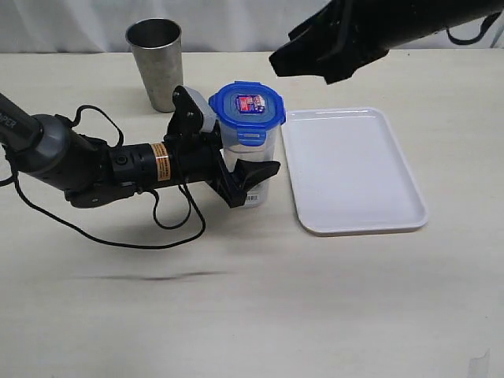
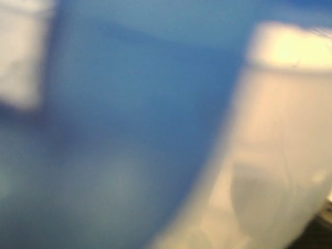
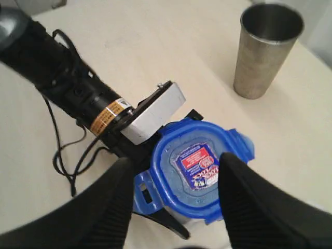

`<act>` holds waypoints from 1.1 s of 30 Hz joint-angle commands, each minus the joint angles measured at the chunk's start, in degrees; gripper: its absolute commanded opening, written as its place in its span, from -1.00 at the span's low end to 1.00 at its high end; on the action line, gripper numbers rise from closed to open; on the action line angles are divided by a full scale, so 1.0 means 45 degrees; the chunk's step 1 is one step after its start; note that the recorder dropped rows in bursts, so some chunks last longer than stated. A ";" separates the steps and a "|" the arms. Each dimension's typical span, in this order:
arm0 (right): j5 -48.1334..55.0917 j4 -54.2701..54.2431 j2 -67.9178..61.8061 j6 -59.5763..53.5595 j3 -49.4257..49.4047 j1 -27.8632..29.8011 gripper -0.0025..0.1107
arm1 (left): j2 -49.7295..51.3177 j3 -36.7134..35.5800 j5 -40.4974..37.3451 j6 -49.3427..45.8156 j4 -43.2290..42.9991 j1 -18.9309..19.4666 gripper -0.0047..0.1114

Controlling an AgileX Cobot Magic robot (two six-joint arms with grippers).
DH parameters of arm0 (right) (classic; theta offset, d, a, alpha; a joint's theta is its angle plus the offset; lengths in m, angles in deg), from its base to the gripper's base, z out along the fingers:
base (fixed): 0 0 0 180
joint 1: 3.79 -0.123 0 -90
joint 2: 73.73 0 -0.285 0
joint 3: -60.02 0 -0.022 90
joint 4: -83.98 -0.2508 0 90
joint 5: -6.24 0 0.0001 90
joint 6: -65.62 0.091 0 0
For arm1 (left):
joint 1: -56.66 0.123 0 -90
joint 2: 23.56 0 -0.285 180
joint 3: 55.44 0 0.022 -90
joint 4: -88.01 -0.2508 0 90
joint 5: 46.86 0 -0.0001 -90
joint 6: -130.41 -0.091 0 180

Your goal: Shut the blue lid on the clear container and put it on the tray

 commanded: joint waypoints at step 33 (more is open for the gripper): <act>-0.2962 0.9861 -0.2303 0.3210 -0.0044 -0.4269 -0.20 | 0.0141 -0.0020 -0.0472 0.0125 0.0018 0.0011 -0.92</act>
